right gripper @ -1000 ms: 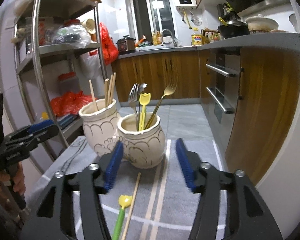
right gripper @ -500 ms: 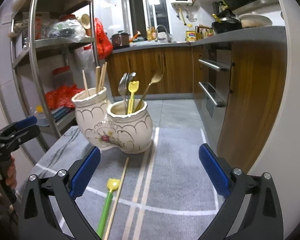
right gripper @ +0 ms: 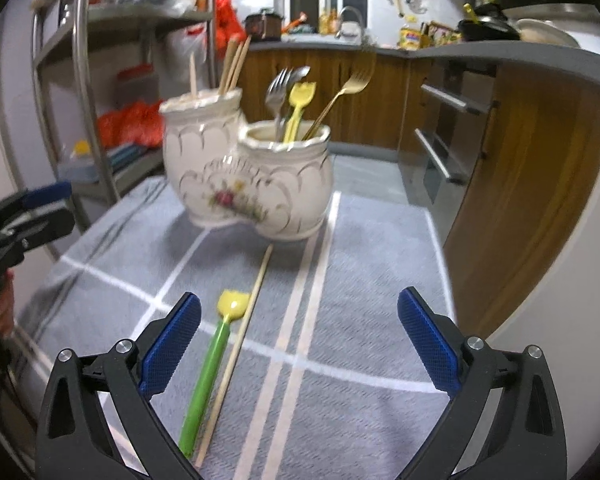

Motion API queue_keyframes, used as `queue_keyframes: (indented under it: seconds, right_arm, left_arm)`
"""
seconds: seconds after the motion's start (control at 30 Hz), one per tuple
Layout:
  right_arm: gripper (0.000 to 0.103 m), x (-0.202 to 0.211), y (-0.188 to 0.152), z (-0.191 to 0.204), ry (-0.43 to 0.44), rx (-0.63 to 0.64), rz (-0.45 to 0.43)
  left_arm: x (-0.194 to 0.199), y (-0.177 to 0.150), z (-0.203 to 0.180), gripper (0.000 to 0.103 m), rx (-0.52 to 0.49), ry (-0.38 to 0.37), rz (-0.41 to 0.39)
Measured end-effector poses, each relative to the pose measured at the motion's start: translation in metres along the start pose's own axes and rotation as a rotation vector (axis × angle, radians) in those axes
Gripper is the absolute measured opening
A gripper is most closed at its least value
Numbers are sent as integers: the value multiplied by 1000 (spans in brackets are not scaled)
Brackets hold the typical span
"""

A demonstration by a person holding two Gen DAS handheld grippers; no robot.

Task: Organize utensils
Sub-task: 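Grasp the green-handled yellow spatula with the right tool, then grasp the last wooden chopstick with the left tool while the right tool lifts the green spatula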

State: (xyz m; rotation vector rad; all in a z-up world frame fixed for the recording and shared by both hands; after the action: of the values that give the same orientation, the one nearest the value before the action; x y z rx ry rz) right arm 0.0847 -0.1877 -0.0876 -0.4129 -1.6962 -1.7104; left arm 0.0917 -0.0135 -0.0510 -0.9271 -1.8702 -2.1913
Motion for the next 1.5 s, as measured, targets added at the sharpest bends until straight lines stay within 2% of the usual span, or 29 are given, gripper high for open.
queue_keyframes:
  seconds: [0.1,0.27,0.43,0.5,0.63,0.7,0.8,0.97,1.13,1.2,1.3,1.5]
  right_arm:
    - [98,-8,-7,1,-3,-4,46]
    - [98,-12,-13,0,-1,-17,75]
    - [93,-10,-16,16,45,-1,96]
    - [78,-11,-18,26,60,15,109]
    - [58,-14,-24,43,93,30,145]
    - [45,-16,-27,49,100,41,165]
    - [32,-19,-32,55,107,51,190]
    - [20,-24,-35,57,101,50,221]
    - [19,-30,-33,56,92,36,230]
    - [11,-32,-32,58,99,42,230]
    - [10,-31,-32,59,113,30,232]
    - [10,1,-11,46,154,-14,133]
  left_arm:
    - [0,-4,-1,97,-15,4,8]
    - [-3,-10,-5,97,-51,9,19]
    - [-4,-12,-7,97,-50,9,27]
    - [-3,-12,-5,97,-36,4,25]
    - [-3,-12,-5,97,-27,2,25]
    - [-3,-11,-6,97,-33,0,24]
    - [-2,-11,-8,97,-40,-1,21]
    - [-2,-12,-10,97,-38,-12,19]
    - [-2,-12,-10,97,-38,-12,20]
    - [-3,-12,-11,97,-37,-13,23]
    - [-4,-9,-13,97,-39,-12,28]
    - [-13,-1,-28,97,-55,-4,61]
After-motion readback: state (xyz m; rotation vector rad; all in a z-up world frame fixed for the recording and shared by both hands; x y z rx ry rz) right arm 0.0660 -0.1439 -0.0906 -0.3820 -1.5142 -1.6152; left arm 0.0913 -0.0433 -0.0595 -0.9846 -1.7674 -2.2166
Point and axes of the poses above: each gripper's, at about its wrist camera, not at the fingertips, and x roughly against the way its jaws point, z to its left, y to its top, the point moved 9 cm from there along -x, roughly the way its jaws point, and after that the axes turned 7 degrees about -x, right-handed, at the moved point
